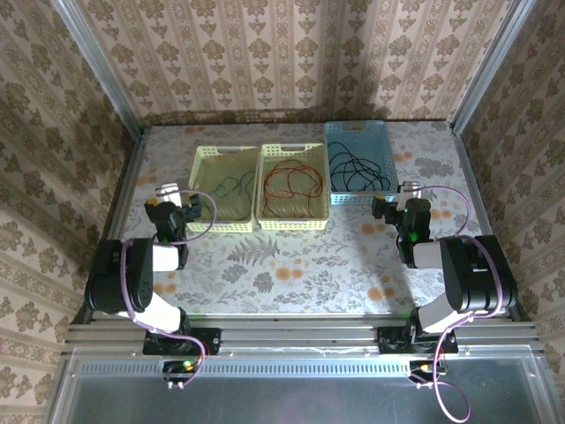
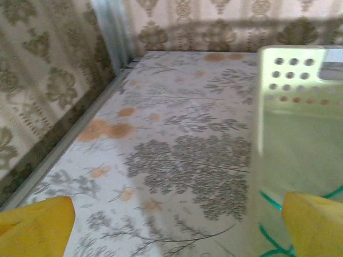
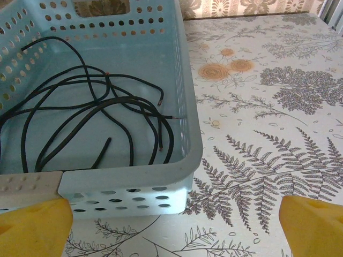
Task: Untangle the cables
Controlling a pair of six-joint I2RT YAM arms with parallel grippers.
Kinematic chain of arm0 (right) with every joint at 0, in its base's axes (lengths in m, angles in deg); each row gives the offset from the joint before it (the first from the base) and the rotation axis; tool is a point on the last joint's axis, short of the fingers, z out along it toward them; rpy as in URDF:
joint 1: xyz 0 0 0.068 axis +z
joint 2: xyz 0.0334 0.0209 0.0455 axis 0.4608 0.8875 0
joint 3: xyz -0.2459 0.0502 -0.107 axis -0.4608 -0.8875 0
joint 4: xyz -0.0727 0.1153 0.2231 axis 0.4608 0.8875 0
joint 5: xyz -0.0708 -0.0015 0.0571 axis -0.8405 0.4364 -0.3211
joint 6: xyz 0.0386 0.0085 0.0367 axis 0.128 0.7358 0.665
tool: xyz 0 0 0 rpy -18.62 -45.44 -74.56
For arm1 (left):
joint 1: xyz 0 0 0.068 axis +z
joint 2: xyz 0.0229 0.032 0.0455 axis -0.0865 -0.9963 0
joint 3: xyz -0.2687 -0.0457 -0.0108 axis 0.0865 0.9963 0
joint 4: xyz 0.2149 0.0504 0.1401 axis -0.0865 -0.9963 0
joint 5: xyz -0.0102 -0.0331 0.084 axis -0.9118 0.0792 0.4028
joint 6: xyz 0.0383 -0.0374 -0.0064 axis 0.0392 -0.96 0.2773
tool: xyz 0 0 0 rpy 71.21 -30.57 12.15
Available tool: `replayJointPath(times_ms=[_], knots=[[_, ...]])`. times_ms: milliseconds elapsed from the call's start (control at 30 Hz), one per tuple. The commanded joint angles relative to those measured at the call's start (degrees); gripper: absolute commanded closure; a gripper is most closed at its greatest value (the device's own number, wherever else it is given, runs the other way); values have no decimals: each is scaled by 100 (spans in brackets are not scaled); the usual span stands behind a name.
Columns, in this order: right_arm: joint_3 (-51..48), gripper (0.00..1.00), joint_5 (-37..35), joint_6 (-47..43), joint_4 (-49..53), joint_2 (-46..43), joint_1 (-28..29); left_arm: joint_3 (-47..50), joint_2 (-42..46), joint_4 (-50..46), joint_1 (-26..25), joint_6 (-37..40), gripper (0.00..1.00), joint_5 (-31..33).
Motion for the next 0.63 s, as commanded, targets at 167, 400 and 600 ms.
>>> replayJointPath(times_ms=[167, 400, 600], knots=[[140, 0, -322, -153, -4, -1, 269, 48, -80, -77, -11, 247, 0, -150], [283, 0, -16, -83, 212, 56, 118, 51, -104, -21, -11, 266, 0, -146], [181, 0, -9, -125, 76, 4, 137, 34, -110, -61, -49, 282, 0, -96]])
